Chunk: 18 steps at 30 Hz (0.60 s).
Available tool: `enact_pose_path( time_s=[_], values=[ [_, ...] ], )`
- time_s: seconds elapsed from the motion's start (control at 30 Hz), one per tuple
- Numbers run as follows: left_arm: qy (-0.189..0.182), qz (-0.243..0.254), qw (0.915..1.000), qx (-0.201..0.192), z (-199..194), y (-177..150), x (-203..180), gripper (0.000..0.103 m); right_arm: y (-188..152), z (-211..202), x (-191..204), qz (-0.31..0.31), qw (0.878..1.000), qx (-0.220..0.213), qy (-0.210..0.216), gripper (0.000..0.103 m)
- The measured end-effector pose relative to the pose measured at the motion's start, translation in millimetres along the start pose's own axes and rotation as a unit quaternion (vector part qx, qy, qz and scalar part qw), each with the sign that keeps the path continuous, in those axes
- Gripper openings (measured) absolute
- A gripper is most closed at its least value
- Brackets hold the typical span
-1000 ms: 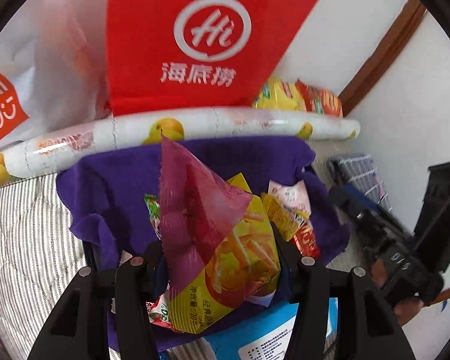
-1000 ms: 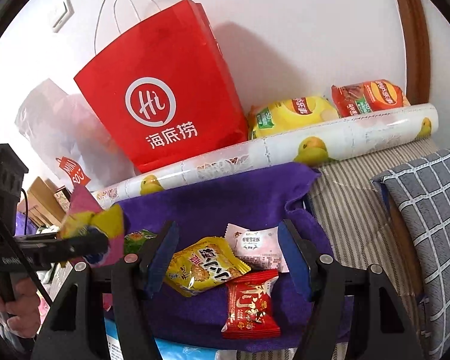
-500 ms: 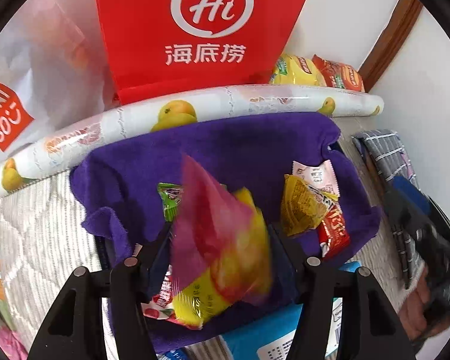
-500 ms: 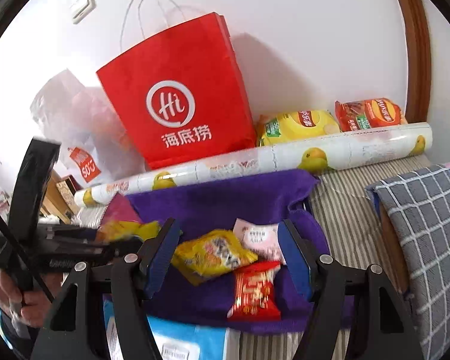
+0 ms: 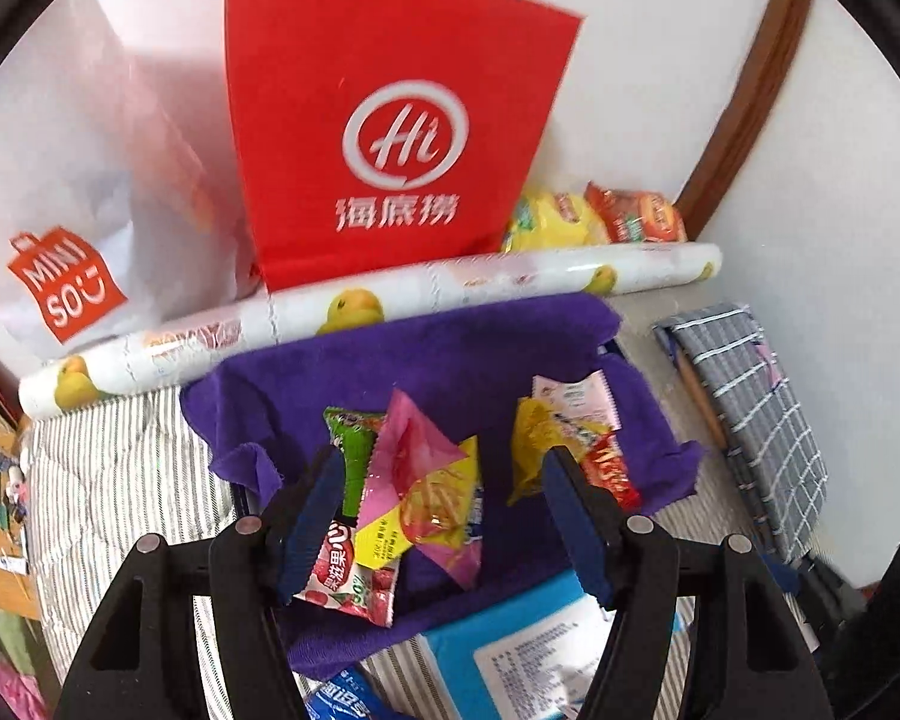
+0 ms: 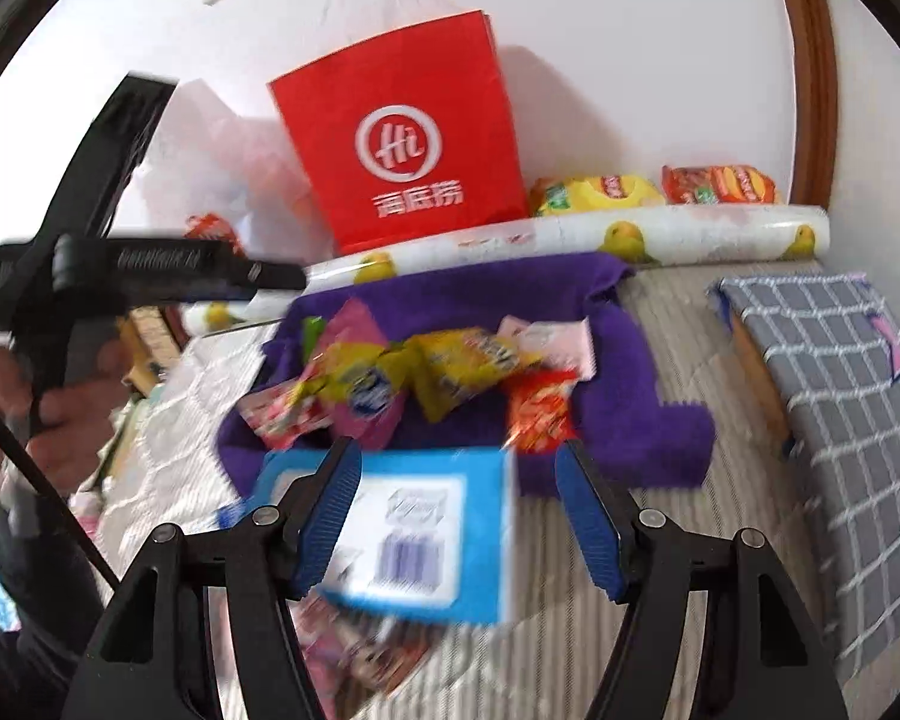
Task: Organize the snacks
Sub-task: 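Grasp the pink-and-white stick candy packet with the right gripper while the left moves to the blue packet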
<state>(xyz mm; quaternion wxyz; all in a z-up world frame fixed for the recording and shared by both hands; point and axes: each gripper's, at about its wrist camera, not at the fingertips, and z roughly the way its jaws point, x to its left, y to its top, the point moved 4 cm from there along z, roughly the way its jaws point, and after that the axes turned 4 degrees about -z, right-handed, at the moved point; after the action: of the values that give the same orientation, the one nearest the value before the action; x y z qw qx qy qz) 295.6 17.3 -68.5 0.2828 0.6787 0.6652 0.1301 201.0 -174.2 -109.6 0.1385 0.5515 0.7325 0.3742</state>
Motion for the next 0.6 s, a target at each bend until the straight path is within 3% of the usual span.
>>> enact_pose_path(
  time_s=[0.23,0.5,0.6],
  values=[
    [-0.017,0.002,0.9993,-0.033,-39,-12,-4,0.07,-40,-8,20,0.004,0.999,0.037,0.029,0.044],
    [0.001,-0.031,0.9993,-0.019,-52,-56,37,0.07,-68,0,35,0.015,0.995,0.062,0.073,0.043],
    [0.003,-0.042,0.9991,-0.01,-53,-72,50,0.07,-74,8,45,0.0,0.995,0.075,0.072,0.043]
  ],
)
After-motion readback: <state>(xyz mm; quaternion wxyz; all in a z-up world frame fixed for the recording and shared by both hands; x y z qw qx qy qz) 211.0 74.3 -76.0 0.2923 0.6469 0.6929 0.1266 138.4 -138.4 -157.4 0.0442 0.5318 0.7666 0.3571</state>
